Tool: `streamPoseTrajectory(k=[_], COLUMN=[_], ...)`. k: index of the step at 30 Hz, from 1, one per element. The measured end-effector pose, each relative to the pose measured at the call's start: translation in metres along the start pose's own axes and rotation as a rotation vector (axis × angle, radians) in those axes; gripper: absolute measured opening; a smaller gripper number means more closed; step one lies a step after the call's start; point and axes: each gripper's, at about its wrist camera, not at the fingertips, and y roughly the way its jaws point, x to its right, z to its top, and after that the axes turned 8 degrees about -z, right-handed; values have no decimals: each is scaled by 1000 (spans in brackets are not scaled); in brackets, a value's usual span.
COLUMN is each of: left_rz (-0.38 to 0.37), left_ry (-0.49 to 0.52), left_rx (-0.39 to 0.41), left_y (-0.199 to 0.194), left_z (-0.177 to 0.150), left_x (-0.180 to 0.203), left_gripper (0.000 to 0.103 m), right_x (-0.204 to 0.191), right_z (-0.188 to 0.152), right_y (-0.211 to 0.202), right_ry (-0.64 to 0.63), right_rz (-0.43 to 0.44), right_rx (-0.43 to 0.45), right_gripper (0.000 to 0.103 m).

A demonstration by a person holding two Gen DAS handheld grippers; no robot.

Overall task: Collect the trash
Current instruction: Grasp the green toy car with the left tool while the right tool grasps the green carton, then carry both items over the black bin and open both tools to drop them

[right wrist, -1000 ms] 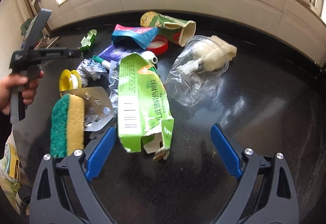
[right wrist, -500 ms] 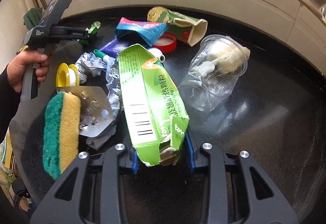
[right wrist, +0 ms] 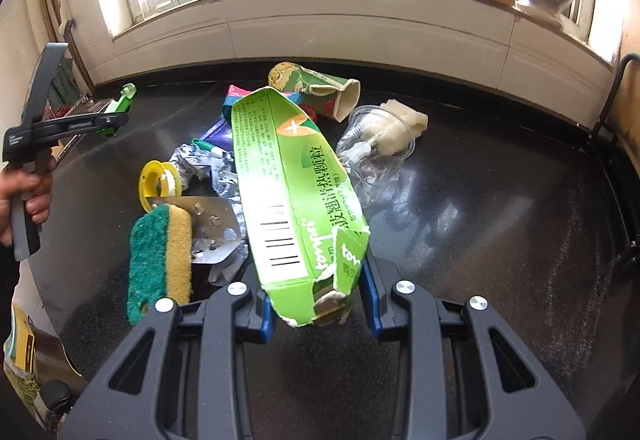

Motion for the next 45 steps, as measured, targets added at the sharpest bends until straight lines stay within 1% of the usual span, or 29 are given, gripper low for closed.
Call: streamPoseTrajectory(k=[2, 4, 6, 8, 10, 12, 15, 16, 18, 21, 23, 25, 27, 29, 31, 33, 36, 39, 42, 45], left_rz=[-7, -14, 2, 24, 39, 64, 112, 139, 168, 228, 242, 244, 252, 269, 252, 235, 199, 170, 157, 159], left_ry=[4, 10, 23, 24, 16, -5, -82, -120, -190, -290, -337, -396, -432, -460, -511, -541, -615, -662, -660, -642], left_rx=[10, 24, 41, 52, 58, 56, 45, 37, 27, -21, -48, -57, -63, -71, -78, -87, -108, -120, -176, -219], left_y=[-22, -48, -72, -99, -123, -143, -173, -184, -199, -212, -211, -210, -203, -194, -179, -164, -135, -109, -86, -72], left_z=[-12, -31, -51, -79, -108, -137, -183, -201, -232, -285, -313, -340, -360, -384, -408, -428, -464, -489, -505, -518], left_x=[-3, -10, -17, -27, -40, -57, -92, -109, -137, -182, -203, -225, -243, -260, -277, -289, -311, -324, -326, -326], left_gripper=[34, 34, 34, 34, 34, 34, 34, 34, 34, 34, 34, 34, 34, 34, 34, 34, 34, 34, 34, 34], right_x=[-11, -27, -51, -79, -118, -165, -246, -269, -324, -395, -436, -468, -496, -522, -540, -558, -584, -599, -615, -626], right_z=[0, 2, 6, 8, 8, 5, -6, -10, -22, -44, -61, -78, -95, -116, -134, -156, -184, -212, -231, -241], right_y=[-9, -15, -19, -21, -21, -21, -21, -23, -28, -36, -40, -40, -38, -32, -21, -9, 23, 55, 90, 116], right_ry=[-17, -43, -75, -109, -157, -222, -335, -365, -440, -533, -587, -626, -668, -716, -757, -793, -818, -828, -830, -821], right_rz=[9, 30, 71, 116, 186, 257, 381, 412, 492, 595, 650, 681, 704, 705, 699, 692, 658, 628, 582, 549], right_rx=[13, 25, 35, 42, 40, 30, 0, -5, -24, -55, -77, -105, -129, -147, -178, -208, -272, -340, -395, -447], right_gripper=[34, 34, 34, 34, 34, 34, 34, 34, 34, 34, 34, 34, 34, 34, 34, 34, 34, 34, 34, 34])
